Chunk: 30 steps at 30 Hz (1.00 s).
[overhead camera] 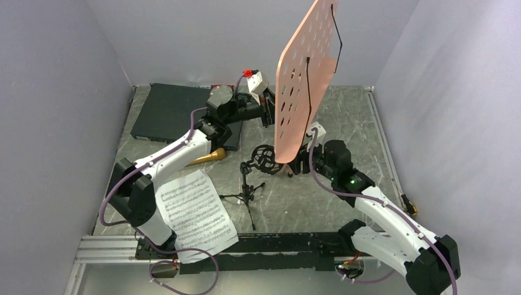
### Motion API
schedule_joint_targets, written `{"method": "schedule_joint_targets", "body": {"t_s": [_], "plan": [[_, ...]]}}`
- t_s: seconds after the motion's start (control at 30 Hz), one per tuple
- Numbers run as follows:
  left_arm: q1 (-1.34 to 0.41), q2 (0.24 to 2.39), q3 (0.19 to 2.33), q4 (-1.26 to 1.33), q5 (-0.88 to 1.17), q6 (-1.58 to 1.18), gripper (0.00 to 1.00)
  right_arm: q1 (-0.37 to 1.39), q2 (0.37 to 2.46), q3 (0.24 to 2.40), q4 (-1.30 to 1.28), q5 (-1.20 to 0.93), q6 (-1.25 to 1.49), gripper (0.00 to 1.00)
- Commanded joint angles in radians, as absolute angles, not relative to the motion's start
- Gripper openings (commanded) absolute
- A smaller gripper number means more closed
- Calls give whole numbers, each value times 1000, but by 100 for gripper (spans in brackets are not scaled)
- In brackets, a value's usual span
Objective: Set up the instrument practice props
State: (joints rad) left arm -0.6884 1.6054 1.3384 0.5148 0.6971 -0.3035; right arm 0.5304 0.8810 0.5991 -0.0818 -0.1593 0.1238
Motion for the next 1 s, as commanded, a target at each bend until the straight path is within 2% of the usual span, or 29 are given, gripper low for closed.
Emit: {"method": "schedule_joint_targets", "body": {"t_s": [0.0,0.23,0.37,0.43,0.5,0.63,0.7,0.83,0.97], "plan": [[-698,1580,1369,489,708,-328,3,535,911,632,-6,-167,122,57],[-701,1583,1392,446,716,-322,3,534,970,681,-3,-140,118,34],[-701,1570,1386,444,704,-316,3,534,973,682,-3,-98,131,2],[-701,1566,1386,445,704,-315,3,534,974,686,-11,-82,131,0],[-701,1566,1390,435,704,-313,3,534,973,691,-20,-79,130,4],[-701,1565,1384,445,709,-320,3,534,949,687,-12,-82,130,41],[-701,1566,1383,449,712,-323,3,534,933,687,-4,-74,133,54],[-701,1568,1384,451,721,-328,3,534,925,708,-3,-69,133,61],[-702,1569,1381,455,722,-331,3,534,946,727,-3,-76,121,61]]}}
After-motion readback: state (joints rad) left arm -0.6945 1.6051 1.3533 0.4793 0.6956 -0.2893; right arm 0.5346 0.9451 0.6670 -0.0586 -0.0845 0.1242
